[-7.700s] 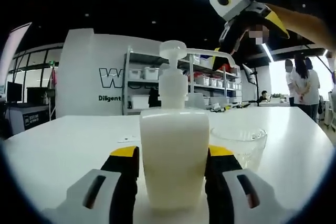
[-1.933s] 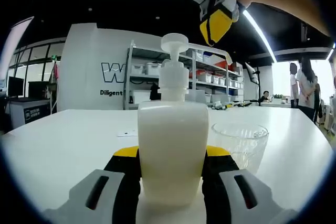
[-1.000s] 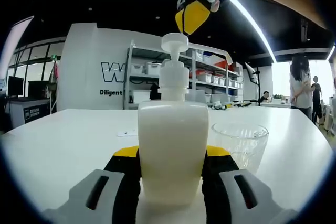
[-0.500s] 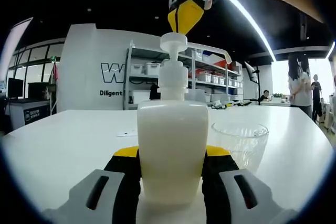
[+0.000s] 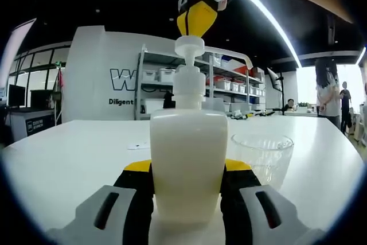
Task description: Hold the bottle steady, press the pump all the way down and release, and repeat the specified number of times to dispense into the cup
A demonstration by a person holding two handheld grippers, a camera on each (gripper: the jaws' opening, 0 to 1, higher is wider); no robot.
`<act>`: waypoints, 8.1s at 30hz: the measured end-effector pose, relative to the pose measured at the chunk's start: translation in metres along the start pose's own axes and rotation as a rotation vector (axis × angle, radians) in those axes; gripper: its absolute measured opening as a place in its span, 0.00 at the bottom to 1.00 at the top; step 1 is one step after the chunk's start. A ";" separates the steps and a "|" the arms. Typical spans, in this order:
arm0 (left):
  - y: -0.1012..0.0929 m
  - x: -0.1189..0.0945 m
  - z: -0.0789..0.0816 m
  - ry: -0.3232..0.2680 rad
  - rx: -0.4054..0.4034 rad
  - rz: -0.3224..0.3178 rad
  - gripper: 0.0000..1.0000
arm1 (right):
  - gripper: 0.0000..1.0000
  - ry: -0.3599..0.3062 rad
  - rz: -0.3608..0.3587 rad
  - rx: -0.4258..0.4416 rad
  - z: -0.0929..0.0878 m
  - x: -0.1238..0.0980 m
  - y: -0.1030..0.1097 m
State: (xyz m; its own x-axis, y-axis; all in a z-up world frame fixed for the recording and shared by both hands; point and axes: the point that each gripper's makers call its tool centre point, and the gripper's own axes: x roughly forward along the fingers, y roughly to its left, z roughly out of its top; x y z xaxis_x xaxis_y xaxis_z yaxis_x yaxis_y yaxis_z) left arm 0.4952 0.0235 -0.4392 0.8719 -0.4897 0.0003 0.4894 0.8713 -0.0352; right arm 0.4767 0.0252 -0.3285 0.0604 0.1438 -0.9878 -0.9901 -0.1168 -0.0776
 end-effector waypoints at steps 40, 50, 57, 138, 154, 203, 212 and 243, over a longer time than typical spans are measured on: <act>0.000 0.003 -0.002 0.011 0.009 -0.029 0.43 | 0.00 0.228 -0.010 0.036 -0.009 0.003 0.001; -0.002 0.001 -0.003 0.012 0.010 -0.036 0.43 | 0.00 0.227 -0.023 0.075 -0.009 0.004 0.000; -0.003 0.001 -0.003 0.014 0.010 -0.044 0.43 | 0.00 0.226 -0.016 0.097 -0.010 0.005 0.000; -0.004 0.001 -0.007 0.045 0.001 -0.054 0.42 | 0.00 0.370 0.035 0.038 -0.011 0.010 0.003; -0.006 -0.002 -0.010 0.049 -0.001 -0.054 0.42 | 0.00 0.245 0.032 -0.046 -0.008 0.003 0.000; -0.002 -0.003 -0.010 0.059 -0.001 -0.052 0.42 | 0.00 0.166 0.016 -0.082 -0.007 0.000 0.003; 0.000 0.000 -0.010 0.058 -0.001 -0.053 0.42 | 0.00 0.146 0.010 -0.066 -0.007 0.001 0.003; -0.006 -0.003 -0.011 0.060 -0.014 -0.061 0.42 | 0.00 0.168 -0.005 -0.003 -0.011 0.004 0.001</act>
State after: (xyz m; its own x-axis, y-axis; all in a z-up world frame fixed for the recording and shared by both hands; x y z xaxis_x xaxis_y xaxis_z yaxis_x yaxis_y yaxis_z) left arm 0.4894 0.0198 -0.4497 0.8377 -0.5432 -0.0565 0.5410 0.8395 -0.0509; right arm 0.4769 0.0148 -0.3344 0.0865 -0.0224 -0.9960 -0.9893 -0.1198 -0.0832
